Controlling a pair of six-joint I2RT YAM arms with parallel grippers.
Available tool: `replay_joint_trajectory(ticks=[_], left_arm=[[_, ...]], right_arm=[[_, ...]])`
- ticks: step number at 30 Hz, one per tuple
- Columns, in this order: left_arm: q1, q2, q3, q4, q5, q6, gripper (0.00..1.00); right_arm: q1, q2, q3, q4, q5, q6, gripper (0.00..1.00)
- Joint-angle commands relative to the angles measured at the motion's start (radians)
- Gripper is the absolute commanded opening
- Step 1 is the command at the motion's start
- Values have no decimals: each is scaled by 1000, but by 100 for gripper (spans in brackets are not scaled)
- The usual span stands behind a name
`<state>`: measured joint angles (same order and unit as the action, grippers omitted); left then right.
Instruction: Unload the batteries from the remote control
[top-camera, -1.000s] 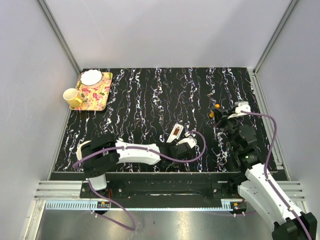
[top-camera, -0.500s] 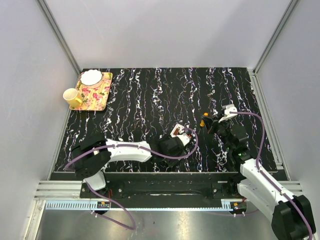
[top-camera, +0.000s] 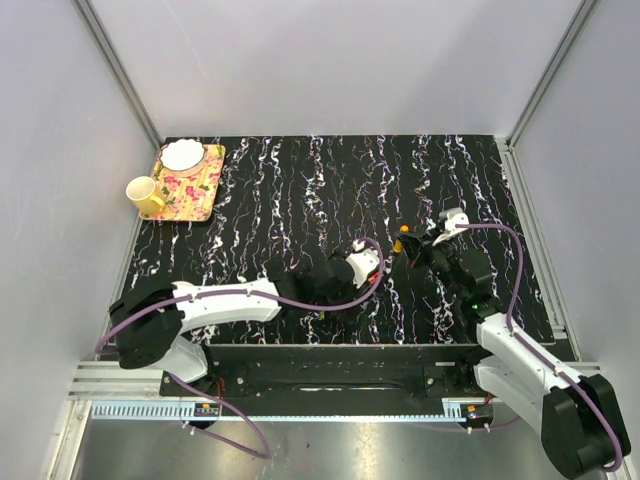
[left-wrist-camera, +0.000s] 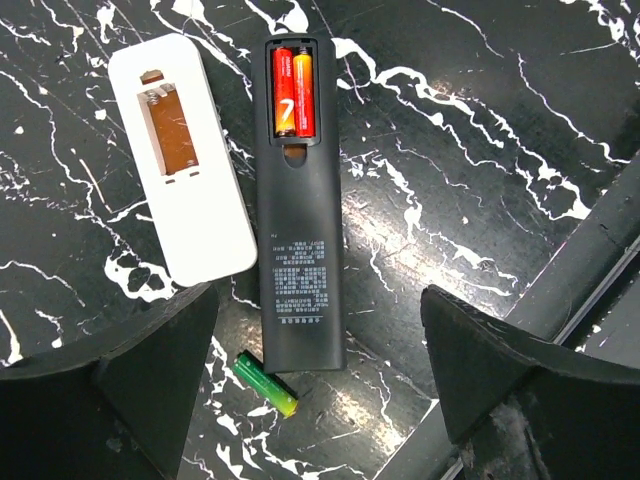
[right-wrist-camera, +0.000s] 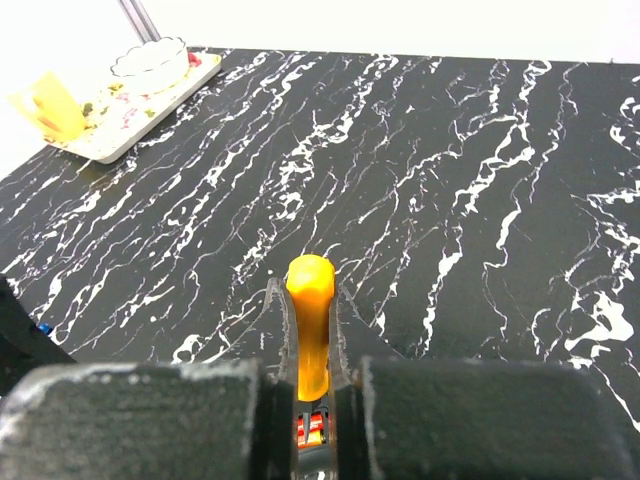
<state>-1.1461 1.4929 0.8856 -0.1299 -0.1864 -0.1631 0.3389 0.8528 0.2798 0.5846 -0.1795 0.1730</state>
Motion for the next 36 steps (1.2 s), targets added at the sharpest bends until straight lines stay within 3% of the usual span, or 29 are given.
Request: replay_joint_trajectory(ticks=[1,12,21,26,36], left_arm=[[32,0,-25,104,99,-12,87],[65,98,-2,139,140,-27,82],[81,187,41,85,174,-49,79],[91,196,35,85,180,-58,75],[95,210,35,92,202,-73,58]], right_arm=[[-1,32,-5,142,-58,13,0],[-3,195,-1,244,1,11,0],[-3,357,-11,426,3,22,0],[-3,358,-19,425,20,10,0],[-3,335,-60,414,3,26,0]])
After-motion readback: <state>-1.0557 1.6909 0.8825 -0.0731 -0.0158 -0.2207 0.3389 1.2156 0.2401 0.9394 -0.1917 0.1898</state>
